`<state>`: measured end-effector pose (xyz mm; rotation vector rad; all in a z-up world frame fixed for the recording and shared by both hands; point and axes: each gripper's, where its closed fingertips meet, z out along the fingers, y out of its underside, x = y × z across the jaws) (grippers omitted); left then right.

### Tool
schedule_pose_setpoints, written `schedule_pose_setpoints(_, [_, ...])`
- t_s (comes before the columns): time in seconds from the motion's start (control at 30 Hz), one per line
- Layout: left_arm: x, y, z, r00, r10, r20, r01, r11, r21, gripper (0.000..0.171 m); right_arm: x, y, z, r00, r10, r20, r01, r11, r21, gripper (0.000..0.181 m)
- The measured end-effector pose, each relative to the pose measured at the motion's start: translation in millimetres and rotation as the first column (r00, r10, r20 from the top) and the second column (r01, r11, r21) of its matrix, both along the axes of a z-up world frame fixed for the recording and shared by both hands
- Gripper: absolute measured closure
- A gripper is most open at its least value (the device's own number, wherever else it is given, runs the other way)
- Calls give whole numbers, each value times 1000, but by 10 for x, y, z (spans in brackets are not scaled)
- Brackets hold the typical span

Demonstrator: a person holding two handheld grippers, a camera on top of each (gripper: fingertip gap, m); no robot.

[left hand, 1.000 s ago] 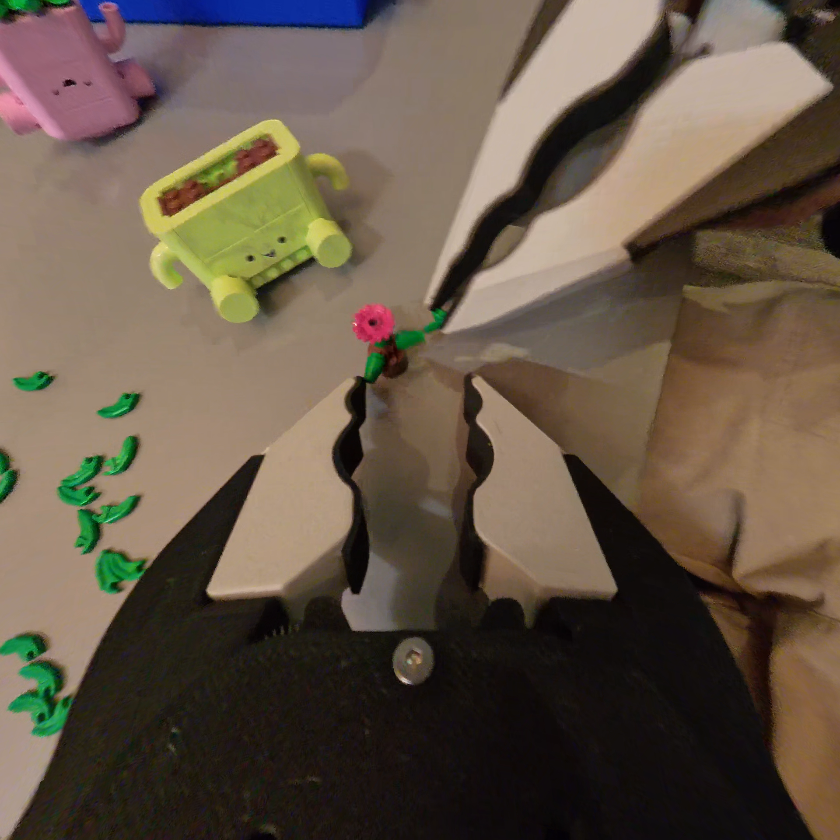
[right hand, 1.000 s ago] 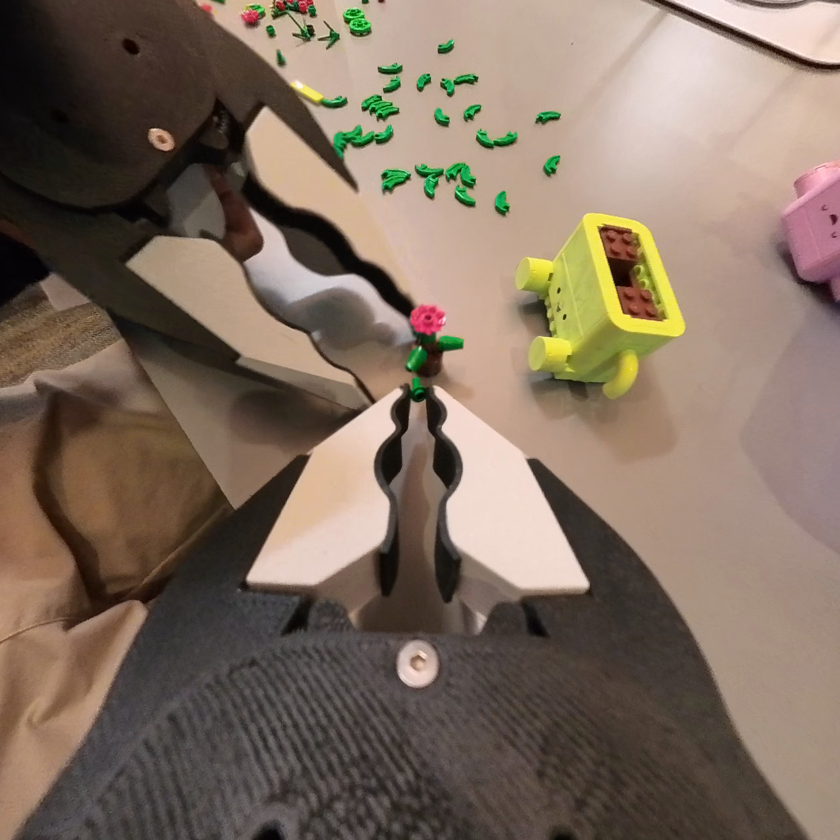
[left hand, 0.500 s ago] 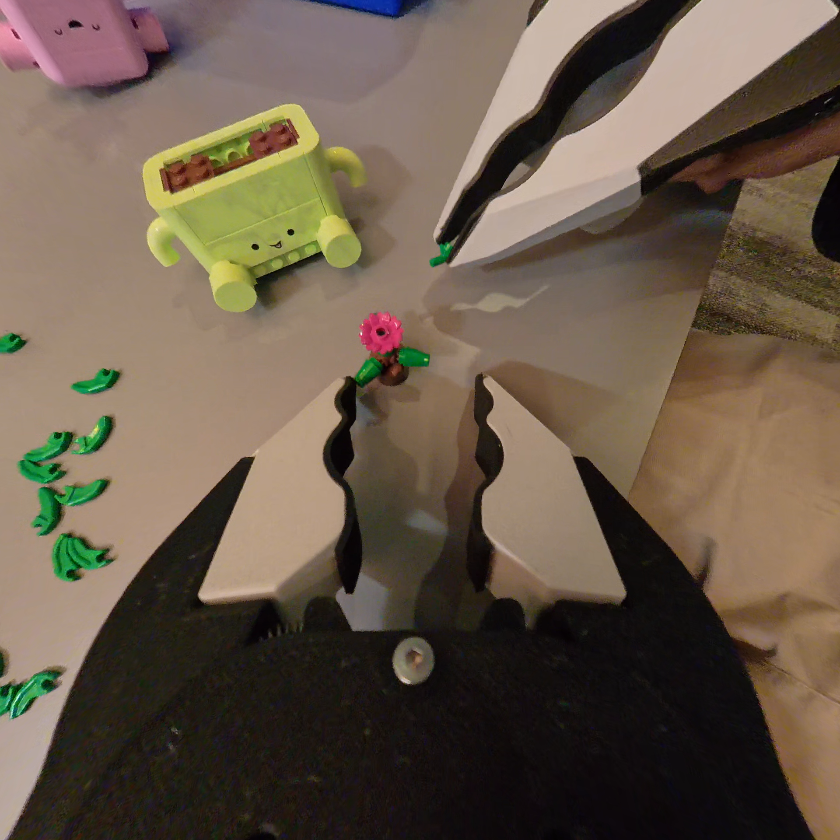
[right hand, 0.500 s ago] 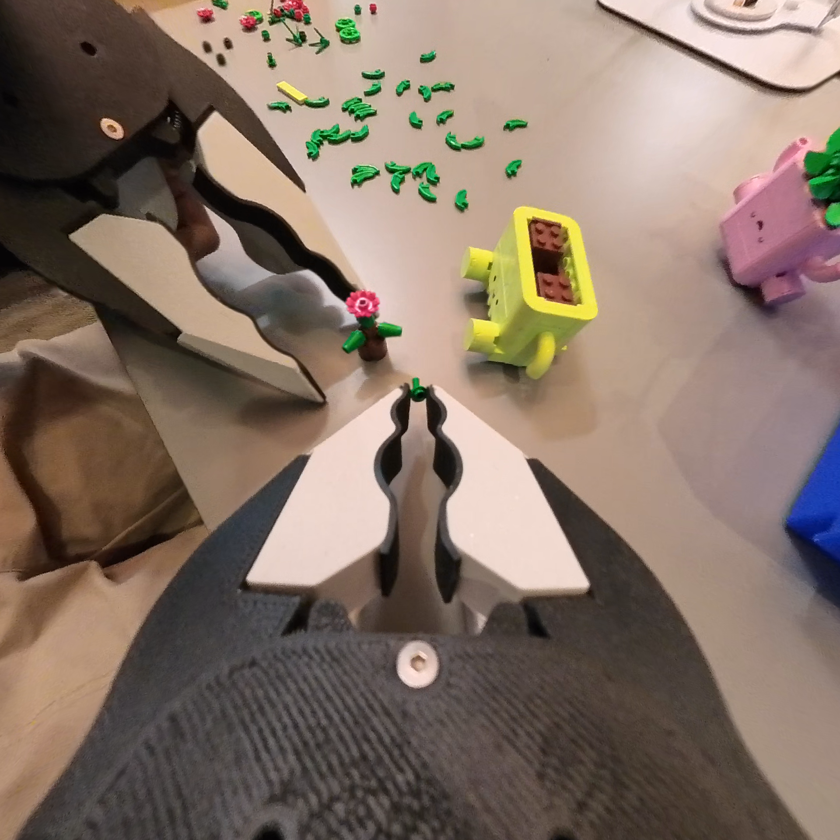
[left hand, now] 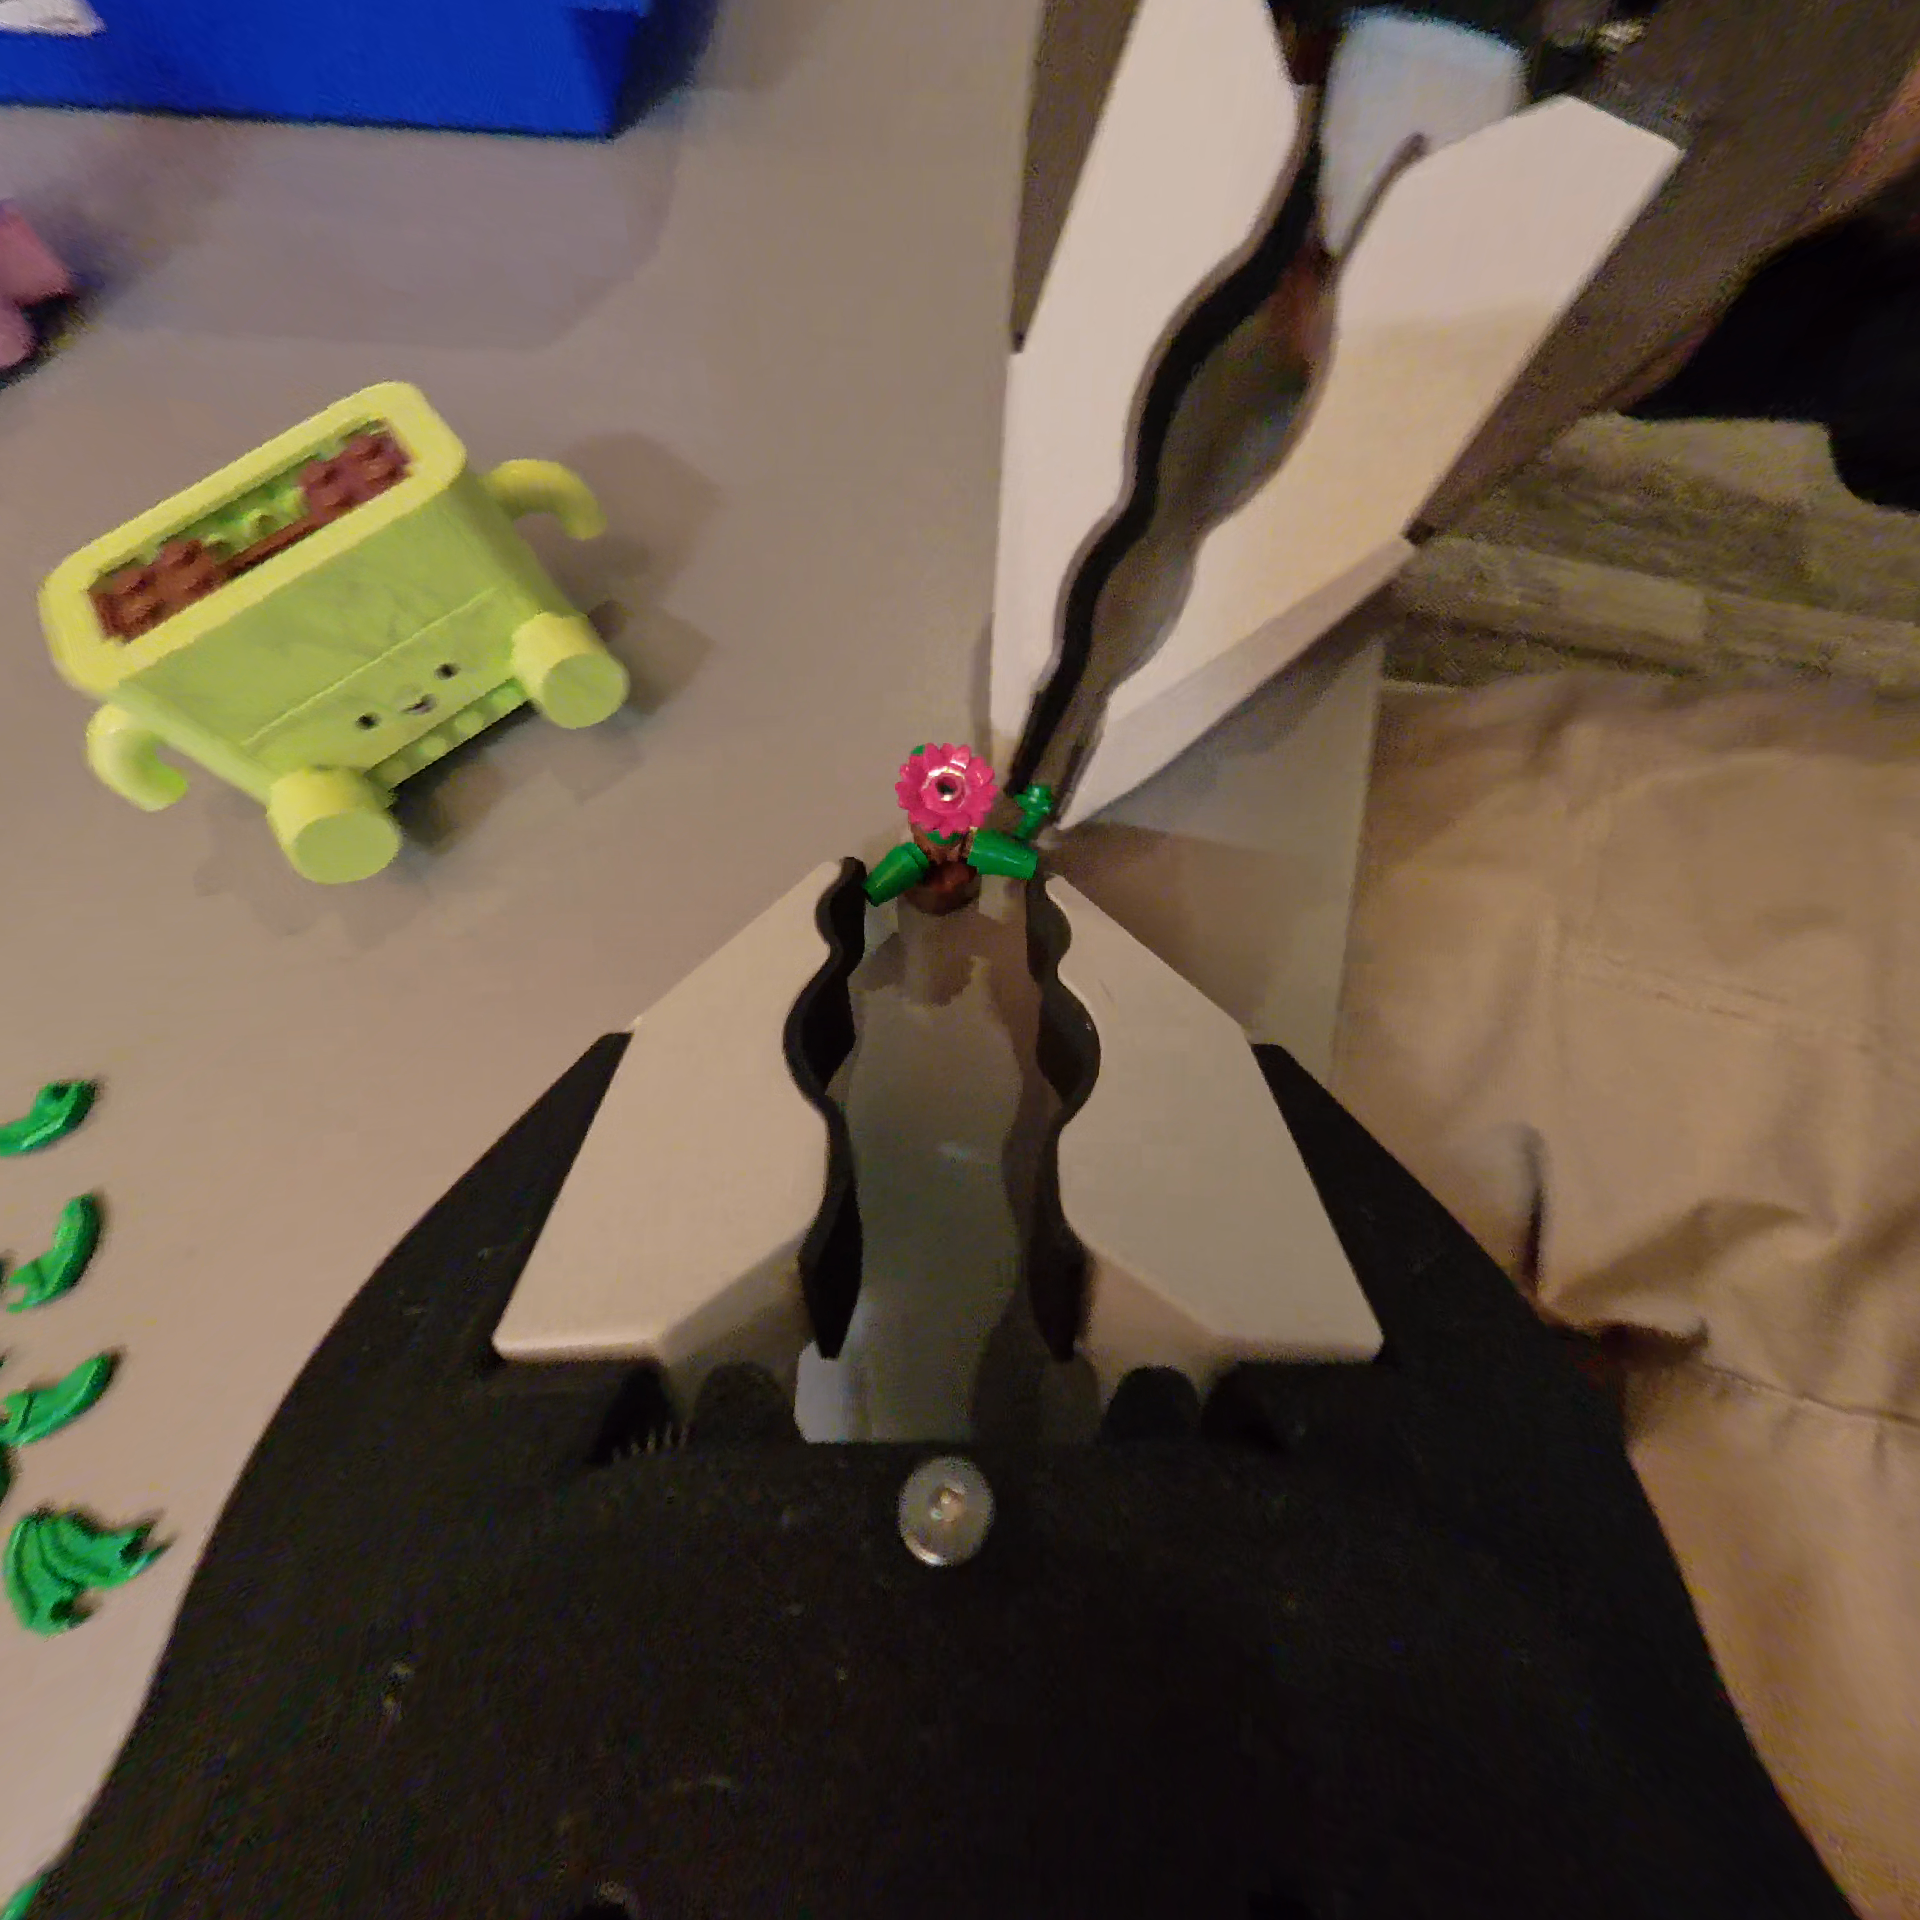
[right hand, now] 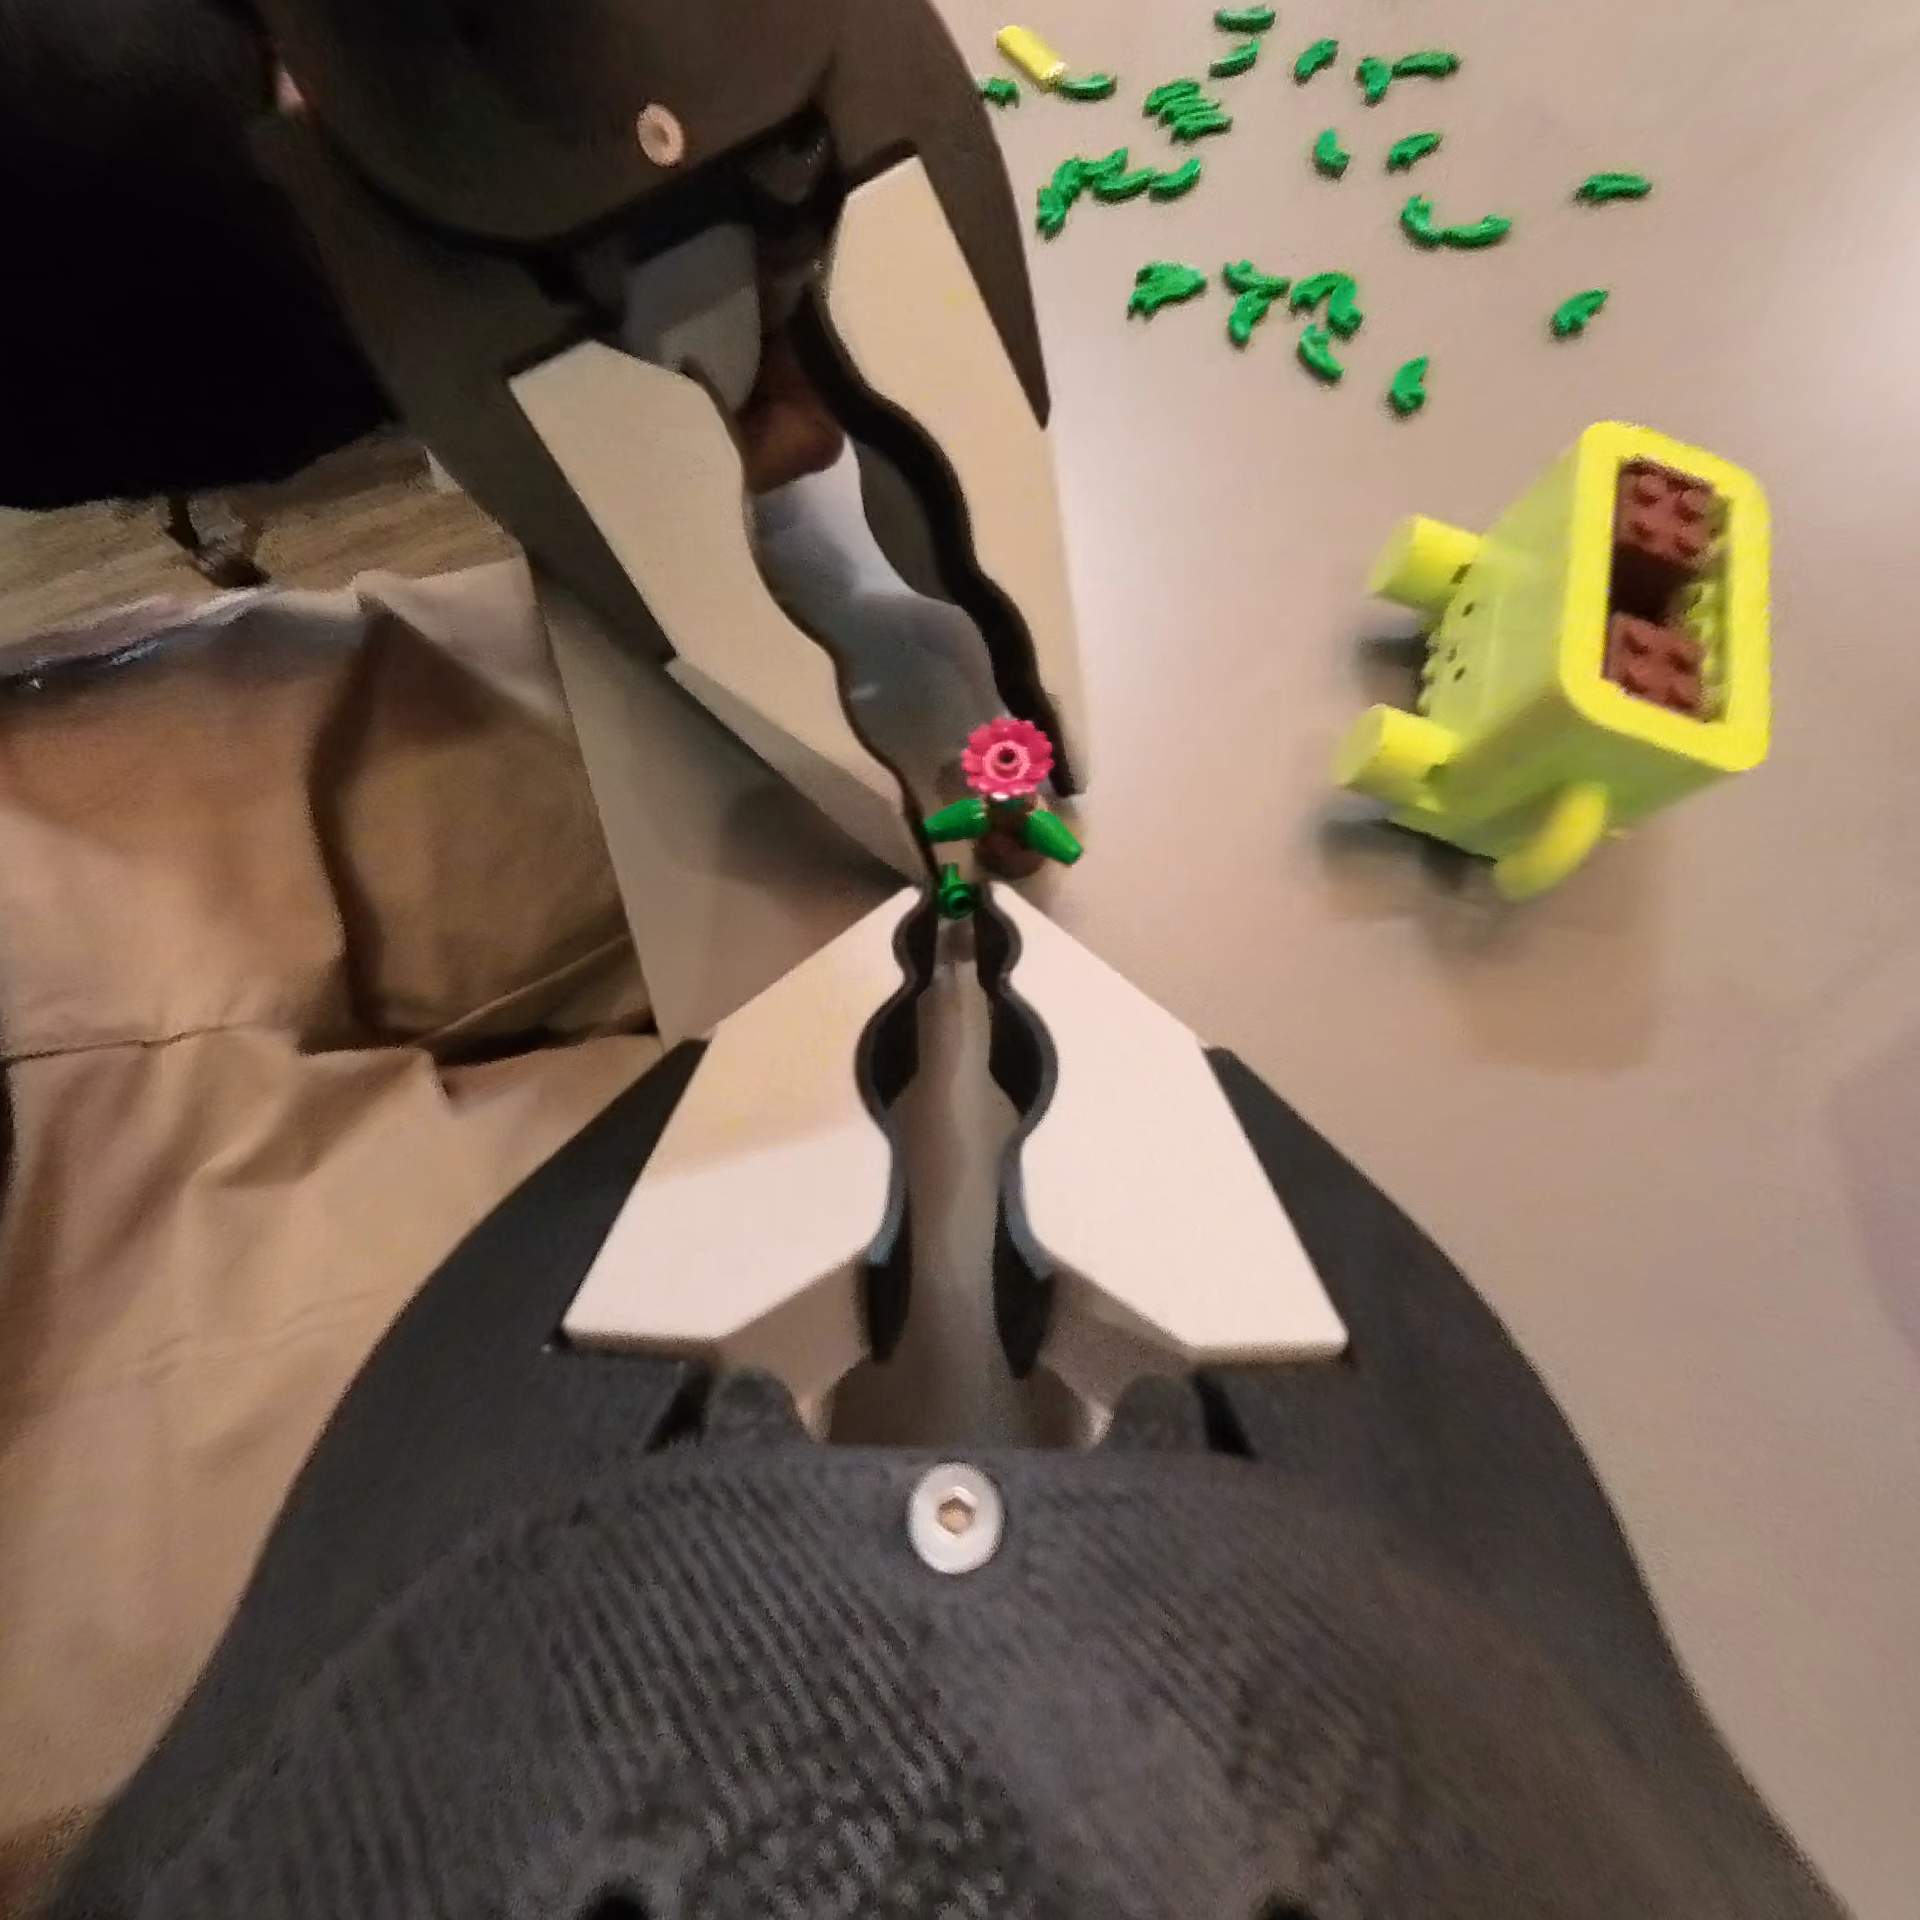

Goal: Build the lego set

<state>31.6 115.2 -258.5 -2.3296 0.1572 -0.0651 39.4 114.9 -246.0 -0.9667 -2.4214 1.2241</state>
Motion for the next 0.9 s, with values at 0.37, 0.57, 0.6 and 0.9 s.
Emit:
schedule_pose_setpoints(0.37, [162, -68, 7, 991, -128, -31, 128, 992, 9, 130, 89, 172, 157, 989, 4, -149, -4, 1000, 0, 176])
schedule_pose_setpoints(0.57, [177, -72, 3, 989, -139, -51, 140, 990, 9, 132, 98, 107, 84, 988, 45, -146, -37, 998, 57, 176])
schedule_pose_setpoints(0.6, [176, -71, 7, 989, -138, -52, 139, 990, 12, 132, 97, 100, 75, 988, 50, -148, -41, 997, 67, 176])
schedule_pose_setpoints(0.9, [159, -67, 73, 992, -128, 1, 128, 991, 49, 125, 65, 102, 49, 984, 61, -166, -44, 994, 105, 177])
